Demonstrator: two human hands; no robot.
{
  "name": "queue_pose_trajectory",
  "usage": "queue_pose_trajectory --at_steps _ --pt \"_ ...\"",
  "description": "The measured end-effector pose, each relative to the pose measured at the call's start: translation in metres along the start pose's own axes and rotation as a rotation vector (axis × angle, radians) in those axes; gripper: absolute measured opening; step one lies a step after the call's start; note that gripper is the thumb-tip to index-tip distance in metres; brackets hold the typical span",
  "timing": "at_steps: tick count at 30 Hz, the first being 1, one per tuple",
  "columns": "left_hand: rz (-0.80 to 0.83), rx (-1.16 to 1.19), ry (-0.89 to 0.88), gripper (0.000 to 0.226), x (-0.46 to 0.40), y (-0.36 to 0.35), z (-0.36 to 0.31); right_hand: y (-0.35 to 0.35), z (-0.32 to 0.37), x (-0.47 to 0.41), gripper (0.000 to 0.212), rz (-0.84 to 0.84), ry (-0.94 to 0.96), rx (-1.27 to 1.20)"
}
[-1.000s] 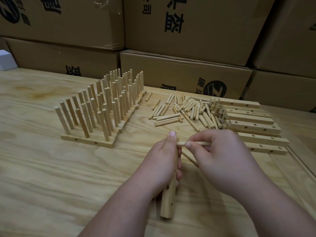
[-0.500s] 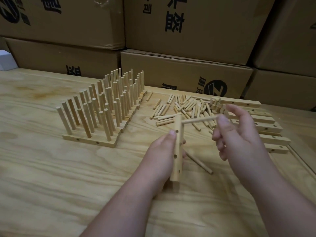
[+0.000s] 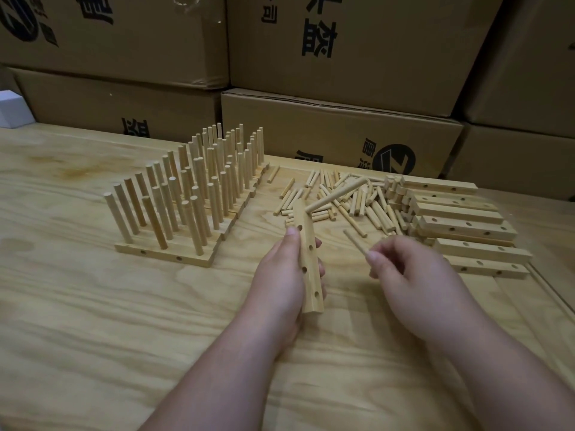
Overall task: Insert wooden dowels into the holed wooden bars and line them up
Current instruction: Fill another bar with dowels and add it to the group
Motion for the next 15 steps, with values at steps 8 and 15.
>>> queue_pose_trajectory --at_steps 8,15 --pt "0.019 -0.109 -0.046 0.052 0.001 -0.001 0.0 0.009 0.034 0.009 0.009 0.072 0.144 -0.238" --pt "0.062 -0.2 -0.126 0.042 0.001 -0.001 0.0 0.014 0.038 0.009 0.006 0.051 0.184 -0.184"
Point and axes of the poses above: each hand's wrist, its own x-axis away from the middle knuckle, its own y-axis out of the back of the hand, z = x × y, the point moved 7 cm from there along -x, towards the middle knuckle, and after that the axes turned 3 degrees about -z, right-handed, at the moved point
